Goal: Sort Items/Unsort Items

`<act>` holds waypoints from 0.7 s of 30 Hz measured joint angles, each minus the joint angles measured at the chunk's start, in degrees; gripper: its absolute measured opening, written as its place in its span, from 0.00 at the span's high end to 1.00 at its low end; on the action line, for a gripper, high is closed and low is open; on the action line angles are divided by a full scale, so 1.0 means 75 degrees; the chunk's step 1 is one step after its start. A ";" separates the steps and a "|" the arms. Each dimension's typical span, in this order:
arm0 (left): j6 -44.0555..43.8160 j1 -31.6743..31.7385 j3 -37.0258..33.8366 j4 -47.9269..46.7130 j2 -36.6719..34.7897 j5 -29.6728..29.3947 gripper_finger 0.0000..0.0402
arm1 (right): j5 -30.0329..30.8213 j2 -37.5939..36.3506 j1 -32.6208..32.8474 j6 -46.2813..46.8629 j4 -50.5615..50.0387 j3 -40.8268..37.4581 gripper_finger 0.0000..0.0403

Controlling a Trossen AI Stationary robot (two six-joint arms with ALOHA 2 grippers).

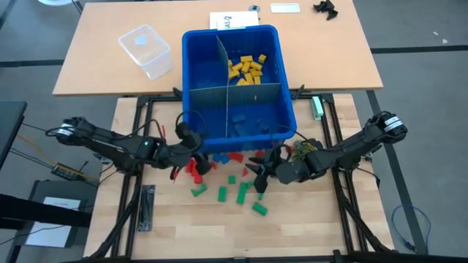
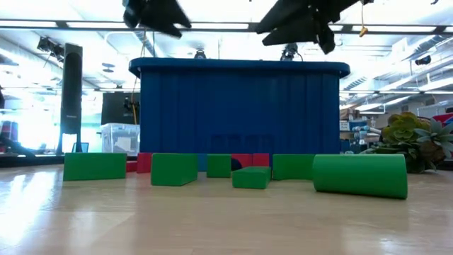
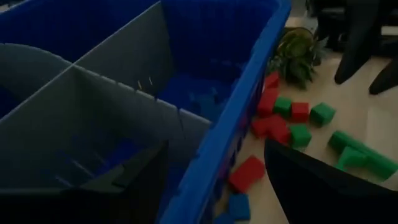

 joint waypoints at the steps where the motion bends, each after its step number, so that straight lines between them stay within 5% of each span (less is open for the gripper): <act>1: -0.0008 0.0000 -0.0103 0.0208 -0.0009 0.0051 0.33 | 0.0006 0.0042 -0.0030 -0.0107 0.0323 -0.0118 0.66; 11: 0.0238 0.0167 -0.0223 0.0301 0.0000 0.0086 0.33 | -0.0873 0.1525 -0.0554 -0.1047 0.0952 0.0156 0.45; 21: 0.0241 0.0178 -0.0211 0.0284 0.0005 0.0089 0.33 | -0.0917 0.2977 -0.0883 -0.1389 0.1125 0.0464 0.46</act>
